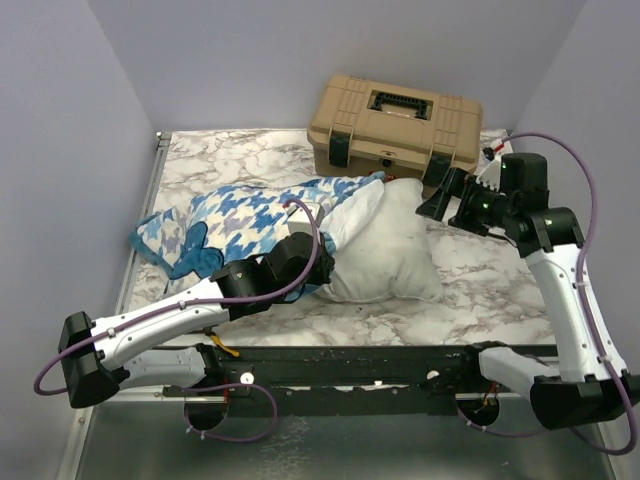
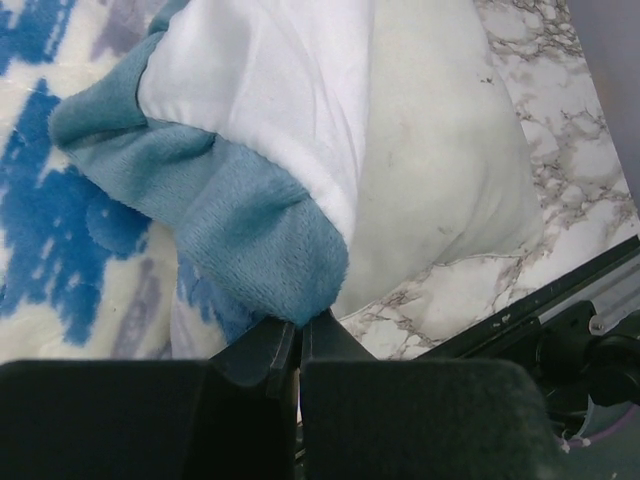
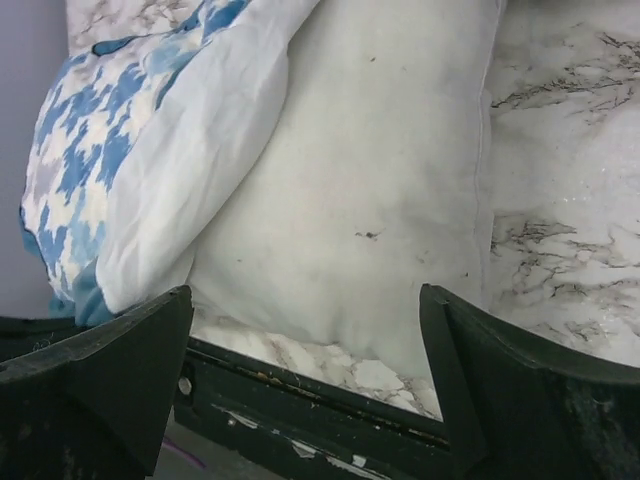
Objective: Put the pillow into the pillowcase
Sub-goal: Stuff the pillow into the pillowcase.
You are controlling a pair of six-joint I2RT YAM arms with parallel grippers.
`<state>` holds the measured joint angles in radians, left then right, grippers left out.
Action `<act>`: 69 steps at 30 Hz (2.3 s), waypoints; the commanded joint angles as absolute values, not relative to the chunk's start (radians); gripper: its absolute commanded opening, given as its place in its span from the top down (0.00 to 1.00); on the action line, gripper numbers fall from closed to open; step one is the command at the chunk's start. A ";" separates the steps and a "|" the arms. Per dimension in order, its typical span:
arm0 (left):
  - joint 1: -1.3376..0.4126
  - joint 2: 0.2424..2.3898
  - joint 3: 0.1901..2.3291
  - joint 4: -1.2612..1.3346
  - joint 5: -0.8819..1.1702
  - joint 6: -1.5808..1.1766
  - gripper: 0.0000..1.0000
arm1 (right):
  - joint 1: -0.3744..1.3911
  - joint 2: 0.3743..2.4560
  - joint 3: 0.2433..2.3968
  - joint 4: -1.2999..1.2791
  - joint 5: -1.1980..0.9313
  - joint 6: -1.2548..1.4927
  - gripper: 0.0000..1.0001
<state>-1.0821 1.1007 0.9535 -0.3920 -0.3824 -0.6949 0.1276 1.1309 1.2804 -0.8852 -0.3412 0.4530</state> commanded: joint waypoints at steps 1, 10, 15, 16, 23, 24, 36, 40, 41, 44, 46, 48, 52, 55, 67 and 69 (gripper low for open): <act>-1.086 1.111 0.976 -0.396 -0.462 -0.735 1.00 | 0.135 1.103 1.276 -1.050 -0.407 0.430 0.00; -1.086 1.145 1.030 -0.422 -0.507 -0.760 1.00 | 0.245 1.117 0.838 -0.736 -0.993 0.717 0.10; -1.086 1.175 1.075 -0.420 -0.472 -0.755 1.00 | 0.450 1.265 0.786 -0.455 -0.920 0.871 0.10; -1.086 1.182 1.087 -0.420 -0.458 -0.751 1.00 | 0.469 1.304 0.789 -0.393 -0.889 0.898 0.12; -1.088 1.209 1.174 -0.419 -0.309 -0.666 1.00 | 0.477 1.517 0.917 -0.058 -0.662 1.021 0.43; -1.088 1.207 1.179 -0.418 -0.290 -0.657 1.00 | 0.477 1.548 0.913 0.061 -0.697 1.103 0.58; -1.089 1.277 1.272 -0.257 -0.082 -0.557 1.00 | 0.532 1.697 0.948 0.807 -0.855 1.499 1.00; -1.090 1.343 1.379 -0.199 -0.039 -0.542 1.00 | 0.628 1.774 0.978 0.948 -0.880 1.561 1.00; -1.091 1.355 1.407 -0.193 -0.033 -0.544 1.00 | 0.643 1.797 0.981 1.013 -0.892 1.584 1.00; -1.091 1.373 1.481 -0.177 -0.002 -0.540 1.00 | 0.680 1.872 1.013 1.125 -0.938 1.629 1.00; -1.092 1.376 1.505 -0.167 0.035 -0.546 1.00 | 0.705 1.913 1.034 1.138 -0.967 1.628 1.00; -1.092 1.364 1.513 -0.156 0.036 -0.552 1.00 | 0.730 1.953 1.061 1.156 -1.013 1.628 1.00; -1.091 1.318 1.487 -0.150 -0.035 -0.537 1.00 | 0.770 2.002 1.077 1.292 -1.065 1.698 1.00; -1.091 1.276 1.447 -0.151 -0.124 -0.528 1.00 | 0.779 2.020 1.088 1.470 -1.103 1.813 1.00; -1.067 1.467 1.772 -0.159 -0.079 -0.474 1.00 | 0.856 1.983 1.161 1.489 -1.342 1.786 1.00; -1.064 1.530 1.863 -0.160 -0.010 -0.488 1.00 | 0.857 1.959 1.162 1.332 -1.368 1.660 1.00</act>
<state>-1.0534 1.4281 1.6447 -0.4938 -0.2241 -0.4694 0.7303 1.9999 1.1622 1.4643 -1.1557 1.8400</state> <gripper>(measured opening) 0.003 0.012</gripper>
